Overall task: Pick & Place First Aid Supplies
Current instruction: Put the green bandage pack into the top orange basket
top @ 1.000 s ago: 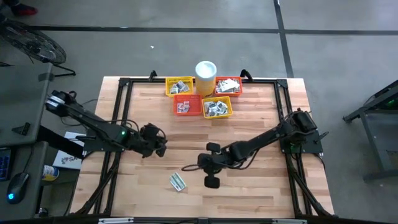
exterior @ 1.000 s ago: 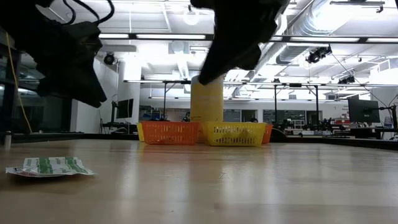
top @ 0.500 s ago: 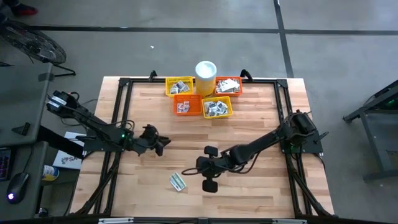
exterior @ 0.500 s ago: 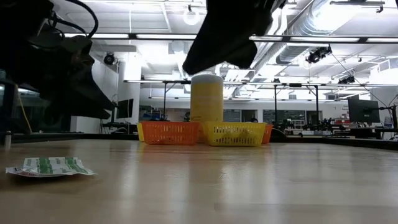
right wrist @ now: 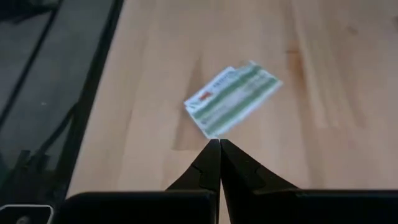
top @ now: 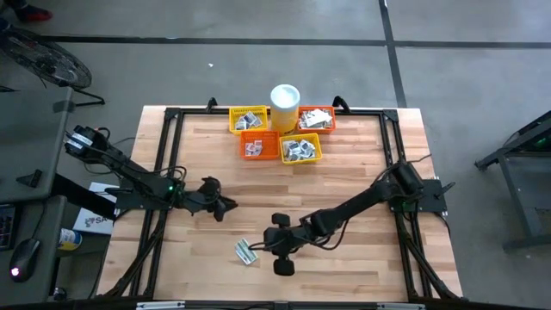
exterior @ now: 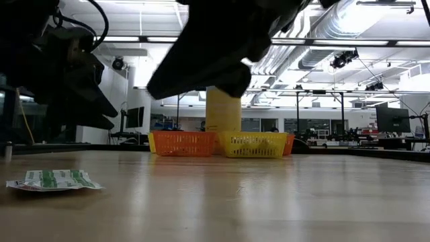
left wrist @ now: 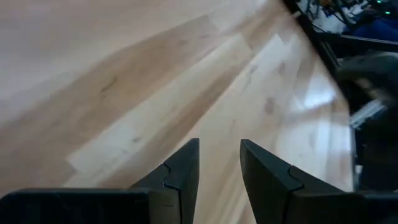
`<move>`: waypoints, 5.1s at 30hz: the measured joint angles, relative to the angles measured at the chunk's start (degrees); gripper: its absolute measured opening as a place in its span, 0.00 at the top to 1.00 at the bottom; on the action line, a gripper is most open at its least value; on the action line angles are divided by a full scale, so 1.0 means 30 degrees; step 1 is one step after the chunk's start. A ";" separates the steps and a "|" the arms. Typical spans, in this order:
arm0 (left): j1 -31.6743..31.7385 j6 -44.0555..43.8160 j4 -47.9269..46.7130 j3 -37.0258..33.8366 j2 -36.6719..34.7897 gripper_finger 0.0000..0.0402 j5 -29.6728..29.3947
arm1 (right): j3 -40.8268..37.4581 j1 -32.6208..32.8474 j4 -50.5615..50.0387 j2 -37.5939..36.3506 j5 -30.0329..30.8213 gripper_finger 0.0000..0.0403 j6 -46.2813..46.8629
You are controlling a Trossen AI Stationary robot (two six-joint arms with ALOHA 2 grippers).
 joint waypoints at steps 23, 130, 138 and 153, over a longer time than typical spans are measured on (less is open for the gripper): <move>-0.2235 -0.4412 -0.0082 0.2021 0.3006 0.71 0.2744 | 0.0029 -0.0255 0.6188 0.3558 -0.1832 1.00 -0.1091; -0.2594 0.0491 0.0313 0.4407 0.3258 1.00 -0.1521 | 0.0022 -0.2931 -0.2660 -0.2931 -0.1389 1.00 -0.1417; -0.2331 0.8193 0.0389 0.5944 0.1233 1.00 -0.5909 | 0.0051 -0.4255 -0.6180 -0.7292 0.1572 1.00 -0.2125; 0.1922 1.8354 0.0436 1.0726 0.0146 1.00 -0.2528 | 0.0014 -0.6410 -0.6114 -1.1144 0.0835 0.58 -0.3652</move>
